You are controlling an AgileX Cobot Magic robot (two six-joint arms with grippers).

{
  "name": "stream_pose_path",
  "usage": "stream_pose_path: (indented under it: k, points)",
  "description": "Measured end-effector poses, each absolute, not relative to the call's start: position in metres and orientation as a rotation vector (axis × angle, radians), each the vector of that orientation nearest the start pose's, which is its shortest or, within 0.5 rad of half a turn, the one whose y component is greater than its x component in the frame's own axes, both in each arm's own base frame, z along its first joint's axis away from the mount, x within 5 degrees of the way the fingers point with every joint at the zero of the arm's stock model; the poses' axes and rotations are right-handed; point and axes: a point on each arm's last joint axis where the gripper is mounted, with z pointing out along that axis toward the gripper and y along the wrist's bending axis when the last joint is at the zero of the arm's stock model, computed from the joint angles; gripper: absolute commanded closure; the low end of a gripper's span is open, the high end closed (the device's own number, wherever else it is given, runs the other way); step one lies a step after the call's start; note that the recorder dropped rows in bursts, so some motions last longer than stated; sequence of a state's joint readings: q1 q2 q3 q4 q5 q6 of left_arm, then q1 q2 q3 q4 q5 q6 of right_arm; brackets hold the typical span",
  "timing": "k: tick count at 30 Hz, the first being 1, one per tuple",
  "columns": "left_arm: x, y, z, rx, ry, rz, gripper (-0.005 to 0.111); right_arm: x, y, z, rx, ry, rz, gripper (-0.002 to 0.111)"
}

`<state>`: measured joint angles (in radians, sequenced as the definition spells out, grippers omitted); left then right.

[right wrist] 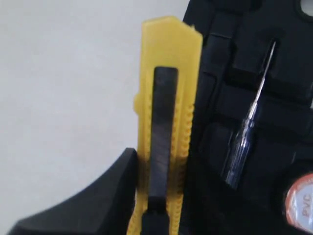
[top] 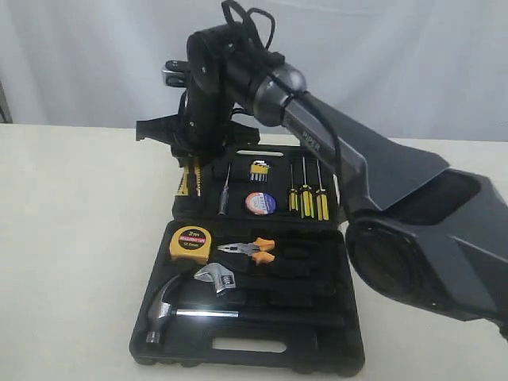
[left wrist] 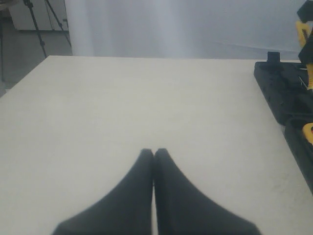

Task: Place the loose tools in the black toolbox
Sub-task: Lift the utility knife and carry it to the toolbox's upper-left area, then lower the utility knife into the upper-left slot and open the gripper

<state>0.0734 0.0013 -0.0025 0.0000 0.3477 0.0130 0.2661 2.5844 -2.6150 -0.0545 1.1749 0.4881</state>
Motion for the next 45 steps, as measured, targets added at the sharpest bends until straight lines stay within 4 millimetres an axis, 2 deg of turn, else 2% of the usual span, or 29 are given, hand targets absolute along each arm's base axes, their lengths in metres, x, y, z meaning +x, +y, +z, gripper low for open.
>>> stream_pose_path:
  k: [6,14,21,31,33,45]
  points:
    - [0.053,0.004,0.183,-0.055,1.830,0.061,0.107,0.546,0.145,0.196,0.287,2.507,0.122,0.109]
    - [0.053,0.004,0.183,-0.055,1.830,0.061,0.107,0.547,0.162,0.184,0.314,2.404,-0.034,0.109]
    - [0.053,0.004,0.183,-0.055,1.830,0.061,0.107,0.547,0.165,0.163,0.348,2.441,-0.048,0.109]
    - [0.053,0.004,0.183,-0.055,1.830,0.061,0.107,0.544,0.164,0.160,0.343,2.481,-0.066,0.109]
    - [0.053,0.004,0.183,-0.055,1.830,0.061,0.107,0.545,0.165,0.152,0.341,2.496,-0.063,0.108]
    - [0.053,0.004,0.183,-0.055,1.830,0.061,0.107,0.545,0.168,0.152,0.286,2.521,-0.021,0.108]
